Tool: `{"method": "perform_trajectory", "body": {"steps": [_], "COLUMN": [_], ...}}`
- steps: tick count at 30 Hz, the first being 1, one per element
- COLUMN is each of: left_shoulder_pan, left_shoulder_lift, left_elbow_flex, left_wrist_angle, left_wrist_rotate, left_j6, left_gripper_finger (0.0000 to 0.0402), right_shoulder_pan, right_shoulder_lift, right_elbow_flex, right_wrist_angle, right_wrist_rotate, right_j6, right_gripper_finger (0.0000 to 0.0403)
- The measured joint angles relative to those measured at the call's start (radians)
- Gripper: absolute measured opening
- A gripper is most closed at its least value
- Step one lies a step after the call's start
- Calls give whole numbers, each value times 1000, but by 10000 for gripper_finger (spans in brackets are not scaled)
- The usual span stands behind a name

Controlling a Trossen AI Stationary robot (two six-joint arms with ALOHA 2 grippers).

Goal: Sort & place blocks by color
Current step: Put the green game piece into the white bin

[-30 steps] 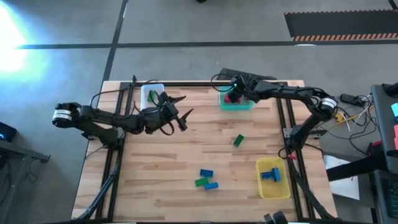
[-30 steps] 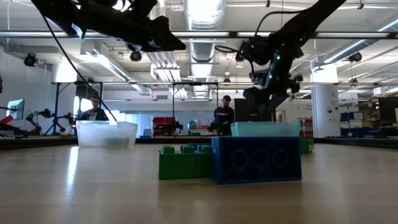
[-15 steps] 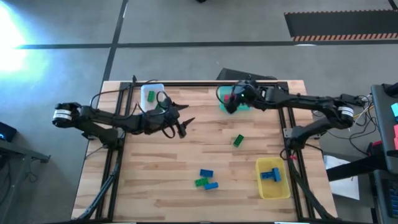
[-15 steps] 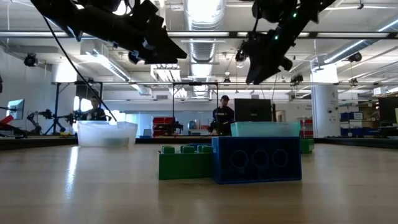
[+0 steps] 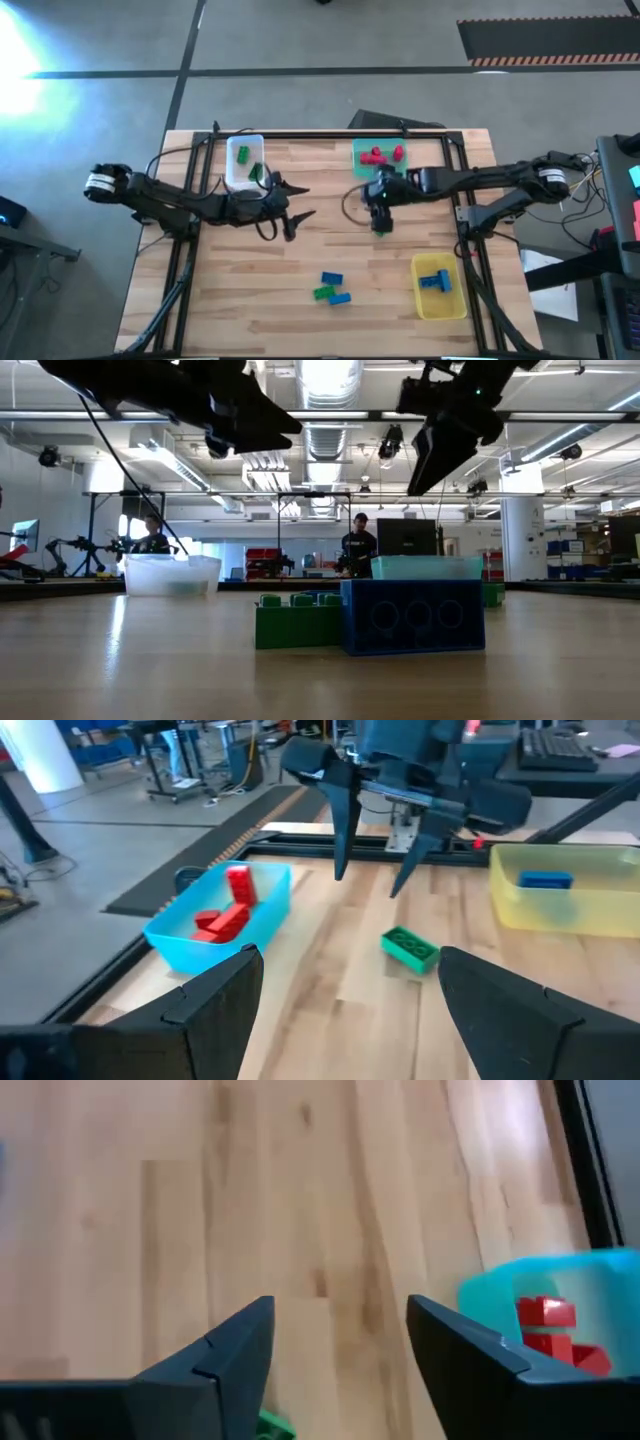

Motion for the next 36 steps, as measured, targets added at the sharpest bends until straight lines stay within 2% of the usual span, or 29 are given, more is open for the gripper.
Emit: {"method": "perform_trajectory", "body": {"steps": [6, 13, 16, 23, 33, 36], "left_shoulder_pan": [-35, -48, -48, -48, -48, -48], "left_shoulder_lift": [0, 0, 0, 0, 0, 0], "left_elbow_flex": [0, 0, 0, 0, 0, 0], "left_wrist_angle": [0, 0, 0, 0, 0, 0], "left_wrist_rotate": [0, 0, 0, 0, 0, 0], "left_j6": [-1, -1, -1, 7, 21, 27], "left_gripper_finger": [283, 283, 283, 283, 283, 283], "right_shoulder_pan": [64, 81, 80, 80, 80, 80], "right_shoulder_lift": [45, 172, 227, 324, 393, 404], "right_elbow_flex": [75, 182, 194, 180, 179, 179], "right_wrist_angle": [-97, -381, -446, -457, -461, -468], "right_wrist_rotate": [0, 0, 1, -1, -13, -56], "right_j6": [-84, -176, -237, -399, -484, -507], "right_gripper_finger": [244, 236, 233, 233, 233, 233]}}
